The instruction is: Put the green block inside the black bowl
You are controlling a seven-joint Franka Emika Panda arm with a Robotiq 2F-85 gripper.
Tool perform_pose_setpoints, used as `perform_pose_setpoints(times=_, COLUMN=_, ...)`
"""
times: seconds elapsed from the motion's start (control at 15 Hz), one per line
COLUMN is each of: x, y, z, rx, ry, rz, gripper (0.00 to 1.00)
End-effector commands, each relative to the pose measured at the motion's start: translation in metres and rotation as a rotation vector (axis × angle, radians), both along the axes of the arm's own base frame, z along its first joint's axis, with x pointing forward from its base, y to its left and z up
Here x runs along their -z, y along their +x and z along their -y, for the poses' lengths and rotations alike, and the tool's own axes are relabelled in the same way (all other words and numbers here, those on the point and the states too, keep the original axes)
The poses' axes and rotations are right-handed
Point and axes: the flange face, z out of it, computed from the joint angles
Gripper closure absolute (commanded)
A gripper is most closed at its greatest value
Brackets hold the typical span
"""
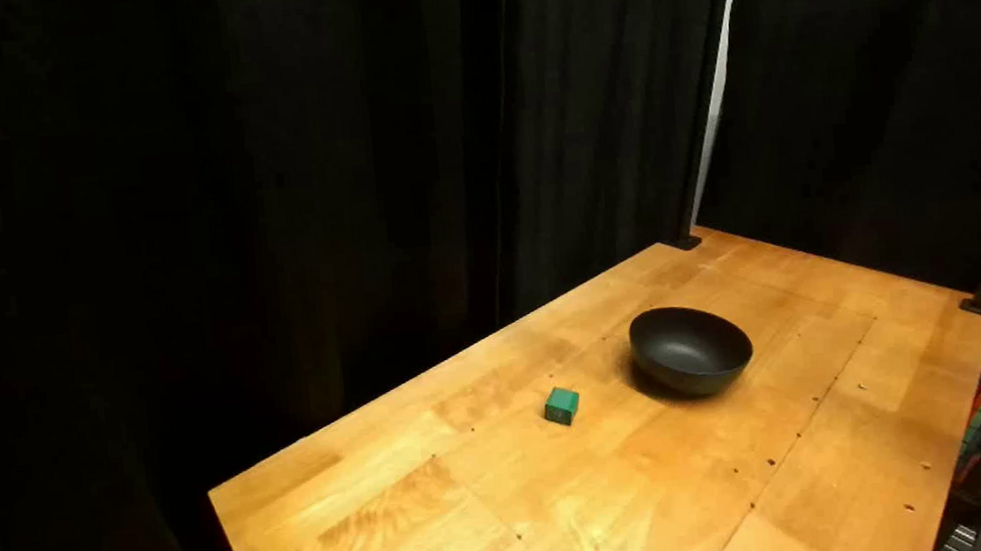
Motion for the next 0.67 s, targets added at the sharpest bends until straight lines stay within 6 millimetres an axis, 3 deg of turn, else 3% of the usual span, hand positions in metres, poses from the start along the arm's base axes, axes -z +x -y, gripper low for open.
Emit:
perform_pose_setpoints(times=0.0, x=-0.002, y=0.001, z=0.001, rx=0.001, ry=-0.001, rz=0.002, gripper=0.00)
perform_pose_setpoints(times=0.47, x=-0.005, y=0.001, z=0.002, rx=0.002, ry=-0.004, rz=0.009, gripper=0.00)
perform_pose_setpoints(times=0.6, x=0.009, y=0.027, z=-0.021, rx=0.037, ry=-0.032, rz=0.002, gripper=0.00)
